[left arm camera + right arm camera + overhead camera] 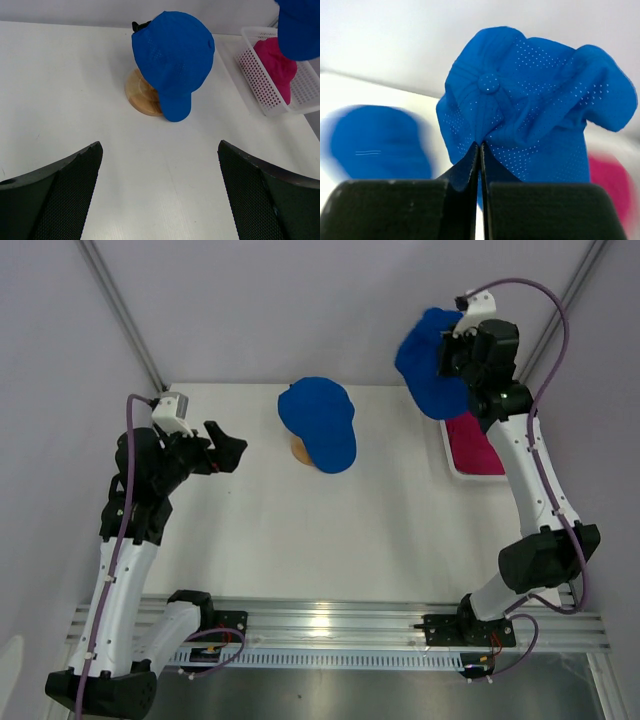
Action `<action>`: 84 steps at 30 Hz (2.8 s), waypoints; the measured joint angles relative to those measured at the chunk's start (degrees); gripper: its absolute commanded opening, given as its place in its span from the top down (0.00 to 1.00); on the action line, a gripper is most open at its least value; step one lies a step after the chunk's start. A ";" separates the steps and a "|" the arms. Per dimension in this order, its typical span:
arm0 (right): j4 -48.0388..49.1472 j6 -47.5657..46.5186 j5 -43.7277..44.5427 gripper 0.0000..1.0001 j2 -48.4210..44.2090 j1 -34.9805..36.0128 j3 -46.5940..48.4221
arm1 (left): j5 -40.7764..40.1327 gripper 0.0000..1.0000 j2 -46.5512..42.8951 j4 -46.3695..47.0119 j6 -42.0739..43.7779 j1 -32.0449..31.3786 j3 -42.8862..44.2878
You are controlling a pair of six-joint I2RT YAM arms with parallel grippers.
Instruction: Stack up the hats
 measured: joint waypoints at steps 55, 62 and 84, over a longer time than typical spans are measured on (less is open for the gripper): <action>8.17 -4.26 9.35 1.00 16.94 24.50 18.60 | 0.31 0.00 -1.55 -0.02 1.05 0.02 0.00; 6.21 -5.79 9.44 1.00 20.24 24.96 16.59 | 0.31 0.00 -1.53 0.00 1.05 0.02 0.00; 10.38 -6.84 -4.94 1.00 13.18 24.35 1.62 | 0.37 0.00 -1.53 0.00 1.05 0.02 0.00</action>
